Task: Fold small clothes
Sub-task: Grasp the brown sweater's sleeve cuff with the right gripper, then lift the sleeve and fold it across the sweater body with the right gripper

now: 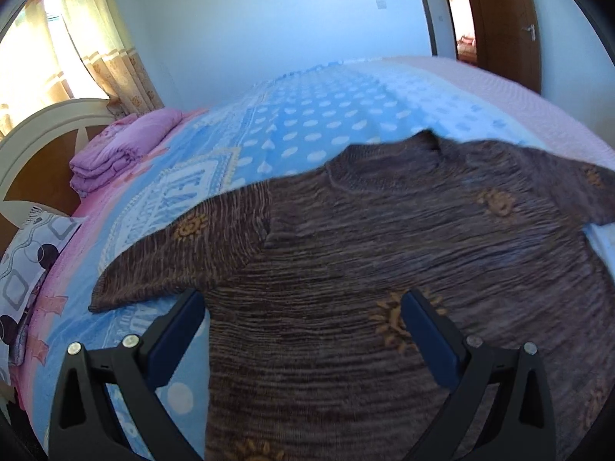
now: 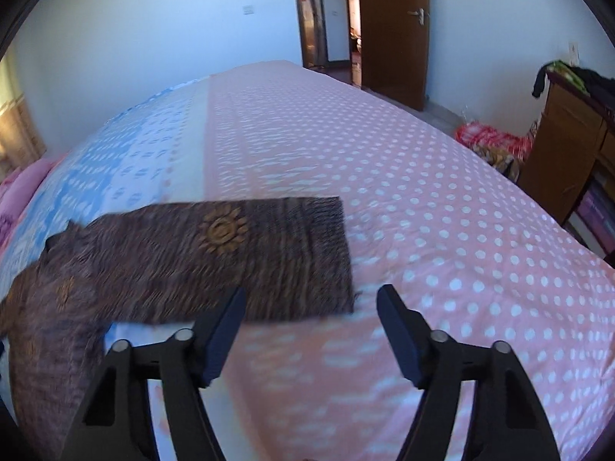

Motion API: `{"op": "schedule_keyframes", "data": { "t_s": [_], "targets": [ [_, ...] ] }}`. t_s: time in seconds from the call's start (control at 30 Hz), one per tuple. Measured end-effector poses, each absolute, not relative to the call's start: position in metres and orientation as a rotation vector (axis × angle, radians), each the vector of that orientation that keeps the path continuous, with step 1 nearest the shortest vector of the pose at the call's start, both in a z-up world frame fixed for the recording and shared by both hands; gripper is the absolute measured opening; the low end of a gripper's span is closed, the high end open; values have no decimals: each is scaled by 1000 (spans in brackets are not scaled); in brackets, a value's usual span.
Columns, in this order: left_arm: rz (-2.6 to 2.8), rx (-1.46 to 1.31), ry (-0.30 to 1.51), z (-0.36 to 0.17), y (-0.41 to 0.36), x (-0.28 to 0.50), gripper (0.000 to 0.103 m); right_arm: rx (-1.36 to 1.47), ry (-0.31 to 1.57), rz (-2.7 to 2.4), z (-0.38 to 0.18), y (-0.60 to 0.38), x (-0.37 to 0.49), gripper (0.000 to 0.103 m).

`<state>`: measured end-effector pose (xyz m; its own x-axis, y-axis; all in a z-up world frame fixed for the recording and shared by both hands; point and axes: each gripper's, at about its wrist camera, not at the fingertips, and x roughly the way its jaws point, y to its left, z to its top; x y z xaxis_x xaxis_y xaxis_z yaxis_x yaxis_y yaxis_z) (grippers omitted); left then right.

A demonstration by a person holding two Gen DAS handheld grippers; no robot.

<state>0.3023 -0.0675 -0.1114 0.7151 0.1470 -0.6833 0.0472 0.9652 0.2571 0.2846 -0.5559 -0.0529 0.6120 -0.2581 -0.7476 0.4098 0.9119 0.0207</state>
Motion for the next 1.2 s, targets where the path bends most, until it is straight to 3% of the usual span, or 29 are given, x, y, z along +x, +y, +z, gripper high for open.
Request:
{"op": "schedule_keyframes", "data": {
  "t_s": [0.1,0.33,0.43,0.47,0.5,0.53,1.07,1.2],
  "targets": [
    [68,278,838,-130,-64,321,103,201,842,-416,-61,-574,307,55],
    [61,236,917,-152,-60,339,103,246,864,-403,-80,-600,342,54],
    [51,200,935,-155,-59,341,103,233,890,-382,-90,-600,353,36],
    [49,168,937,-157,-57,340,103,226,887,-377,-89,-599,355,26],
    [46,145,936,-158,-54,342,103,238,882,-346,-86,-596,356,8],
    [36,94,946,-160,-48,341,103,246,883,-331,-84,-596,357,6],
    [-11,71,1038,-156,-41,355,103,219,714,-35,65,-469,366,5],
    [11,149,918,-131,-39,344,103,196,710,29,84,-427,371,5]
  ]
}}
